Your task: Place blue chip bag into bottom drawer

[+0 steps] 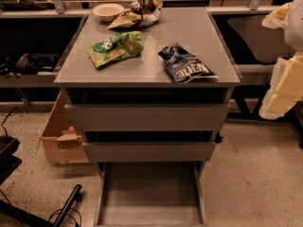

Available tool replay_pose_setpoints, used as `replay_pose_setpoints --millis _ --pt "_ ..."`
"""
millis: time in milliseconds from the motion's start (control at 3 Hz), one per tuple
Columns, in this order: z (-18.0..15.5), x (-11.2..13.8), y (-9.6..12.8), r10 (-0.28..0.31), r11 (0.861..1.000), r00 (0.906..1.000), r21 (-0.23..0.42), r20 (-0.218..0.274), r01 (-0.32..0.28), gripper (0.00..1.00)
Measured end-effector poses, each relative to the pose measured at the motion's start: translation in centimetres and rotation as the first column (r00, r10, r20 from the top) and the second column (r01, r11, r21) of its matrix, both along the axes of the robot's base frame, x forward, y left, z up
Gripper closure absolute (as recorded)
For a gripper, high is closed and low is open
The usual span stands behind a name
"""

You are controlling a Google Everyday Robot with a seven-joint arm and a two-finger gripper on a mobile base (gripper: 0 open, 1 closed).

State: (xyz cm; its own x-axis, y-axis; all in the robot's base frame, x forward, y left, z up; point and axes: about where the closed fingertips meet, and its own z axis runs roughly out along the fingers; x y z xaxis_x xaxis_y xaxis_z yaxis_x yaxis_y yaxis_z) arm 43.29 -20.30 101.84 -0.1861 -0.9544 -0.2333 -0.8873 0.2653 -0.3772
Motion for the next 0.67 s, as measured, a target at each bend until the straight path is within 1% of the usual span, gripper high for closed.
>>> replay_pose_setpoints --millis 333,667 --pt "0.0 0.0 0.0 0.000 1.000 1.0000 0.000 0.000 0.000 0.00" --pt "-1.0 2.5 0.3 -0.016 0.992 0.9978 0.129 0.065 0.007 0.00"
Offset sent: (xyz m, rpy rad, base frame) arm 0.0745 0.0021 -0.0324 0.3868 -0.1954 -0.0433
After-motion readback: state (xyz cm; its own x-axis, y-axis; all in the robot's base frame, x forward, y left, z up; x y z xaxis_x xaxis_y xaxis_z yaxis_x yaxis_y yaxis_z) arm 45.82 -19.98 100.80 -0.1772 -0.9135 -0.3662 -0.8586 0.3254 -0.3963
